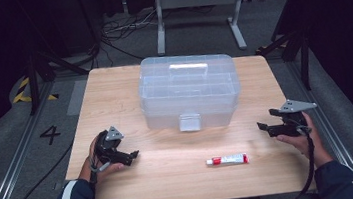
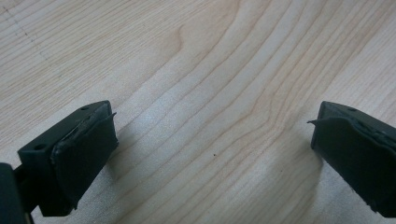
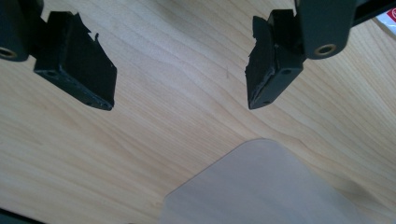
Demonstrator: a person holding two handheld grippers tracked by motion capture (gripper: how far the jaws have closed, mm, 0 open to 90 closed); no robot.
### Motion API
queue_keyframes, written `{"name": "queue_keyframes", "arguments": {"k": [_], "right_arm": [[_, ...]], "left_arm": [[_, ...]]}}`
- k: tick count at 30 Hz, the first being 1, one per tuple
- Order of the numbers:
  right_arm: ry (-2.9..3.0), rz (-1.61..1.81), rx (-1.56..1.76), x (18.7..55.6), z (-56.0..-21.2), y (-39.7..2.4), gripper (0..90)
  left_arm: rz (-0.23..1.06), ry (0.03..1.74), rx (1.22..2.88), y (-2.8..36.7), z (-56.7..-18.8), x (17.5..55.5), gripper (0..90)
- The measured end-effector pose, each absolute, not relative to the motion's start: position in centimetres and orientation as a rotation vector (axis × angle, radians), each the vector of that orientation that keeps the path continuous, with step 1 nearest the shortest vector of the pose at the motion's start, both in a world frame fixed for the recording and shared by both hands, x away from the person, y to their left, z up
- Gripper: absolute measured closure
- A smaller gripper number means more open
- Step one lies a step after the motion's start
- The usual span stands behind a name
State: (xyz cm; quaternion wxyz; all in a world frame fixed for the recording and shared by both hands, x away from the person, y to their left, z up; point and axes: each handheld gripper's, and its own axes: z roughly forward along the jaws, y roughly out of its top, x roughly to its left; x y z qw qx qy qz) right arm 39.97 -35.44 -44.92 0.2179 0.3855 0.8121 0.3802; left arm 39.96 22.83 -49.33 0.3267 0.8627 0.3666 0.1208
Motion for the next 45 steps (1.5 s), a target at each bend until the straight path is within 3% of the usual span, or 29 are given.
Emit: {"name": "queue_keyframes", "arguments": {"k": [20,34,45], "right_arm": [[2.210,1.084,0.964,39.6,-40.9,-34.5,27.0],[2.155,1.087,0.866,40.6,-35.4,-33.1,29.5],[2.173,1.113,0.768,42.0,-32.5,-29.9,29.7]], "left_arm": [[0.317,0.961,2.260,22.8,-49.3,40.0,0.3],[0.320,0.963,2.258,22.8,-49.3,39.9,0.4],[0.324,0.962,2.260,22.9,-49.3,39.9,0.4]]}}
